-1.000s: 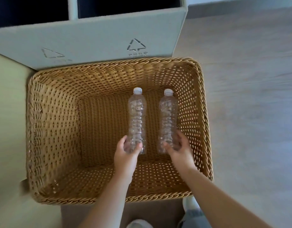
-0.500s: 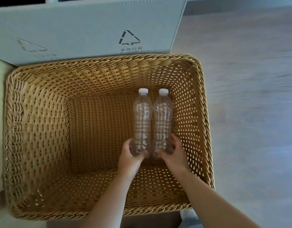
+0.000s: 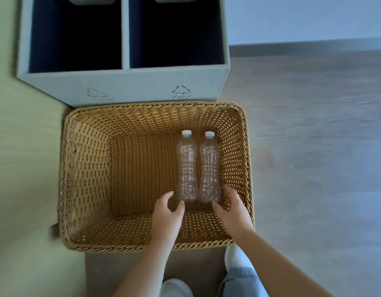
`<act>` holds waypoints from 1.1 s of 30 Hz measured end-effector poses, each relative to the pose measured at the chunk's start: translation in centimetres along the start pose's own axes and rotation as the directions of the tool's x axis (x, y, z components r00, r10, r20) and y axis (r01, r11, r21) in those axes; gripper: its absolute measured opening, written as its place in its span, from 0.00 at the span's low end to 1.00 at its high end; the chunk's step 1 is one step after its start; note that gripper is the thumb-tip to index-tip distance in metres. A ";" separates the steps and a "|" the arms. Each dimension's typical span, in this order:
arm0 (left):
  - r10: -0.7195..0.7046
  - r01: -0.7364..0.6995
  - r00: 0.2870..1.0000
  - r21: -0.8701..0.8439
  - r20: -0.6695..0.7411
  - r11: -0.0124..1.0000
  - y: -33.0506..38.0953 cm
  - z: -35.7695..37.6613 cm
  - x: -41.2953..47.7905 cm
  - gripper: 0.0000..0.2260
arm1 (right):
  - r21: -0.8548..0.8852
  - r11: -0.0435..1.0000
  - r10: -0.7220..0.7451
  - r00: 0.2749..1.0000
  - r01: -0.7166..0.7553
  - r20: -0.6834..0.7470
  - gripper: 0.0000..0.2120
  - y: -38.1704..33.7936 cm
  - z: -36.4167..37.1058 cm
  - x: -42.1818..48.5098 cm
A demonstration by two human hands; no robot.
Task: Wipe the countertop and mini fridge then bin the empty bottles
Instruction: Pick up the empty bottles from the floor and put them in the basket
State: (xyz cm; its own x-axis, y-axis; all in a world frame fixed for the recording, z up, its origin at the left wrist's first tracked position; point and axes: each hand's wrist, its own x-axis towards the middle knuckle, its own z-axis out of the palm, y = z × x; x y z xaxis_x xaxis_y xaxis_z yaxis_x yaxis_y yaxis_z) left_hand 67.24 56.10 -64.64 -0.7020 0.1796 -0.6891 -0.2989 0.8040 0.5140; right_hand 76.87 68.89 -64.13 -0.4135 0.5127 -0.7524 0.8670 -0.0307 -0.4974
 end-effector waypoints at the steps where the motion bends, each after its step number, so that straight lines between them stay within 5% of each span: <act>1: 0.033 -0.033 0.999 0.019 -0.022 0.999 0.6 -0.7 -1.0 0.19 | -0.012 1.000 -0.028 1.000 0.028 -0.001 0.28 -0.8 -0.3 -1.0; 12: 0.396 -0.367 0.877 0.152 -0.271 0.918 8.8 -12.6 -13.8 0.09 | -0.052 0.924 -0.383 0.908 0.380 -0.172 0.21 -11.2 -8.1 -14.1; 20: 0.578 -0.471 0.750 0.355 -0.322 0.808 15.3 -21.3 -24.3 0.07 | -0.343 0.735 -0.678 0.627 0.586 -0.382 0.17 -18.0 -15.5 -25.1; 26: 0.687 -0.548 0.626 0.418 -0.371 0.725 20.8 -26.8 -31.0 0.09 | -0.409 0.665 -0.746 0.524 0.625 -0.411 0.16 -22.2 -19.4 -32.7; 33: 0.674 -0.529 0.586 0.418 -0.450 0.738 24.1 -31.4 -40.2 0.11 | -0.437 0.571 -0.816 0.426 0.695 -0.390 0.15 -26.7 -23.7 -41.7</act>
State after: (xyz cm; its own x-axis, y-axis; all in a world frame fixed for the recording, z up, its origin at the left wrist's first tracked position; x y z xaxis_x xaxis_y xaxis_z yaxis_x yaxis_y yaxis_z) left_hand 67.96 50.44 -8.55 -0.9035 0.3924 0.1725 0.4209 0.7360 0.5302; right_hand 77.59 68.69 -9.21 -0.7755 0.5782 0.2538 0.3296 0.7135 -0.6183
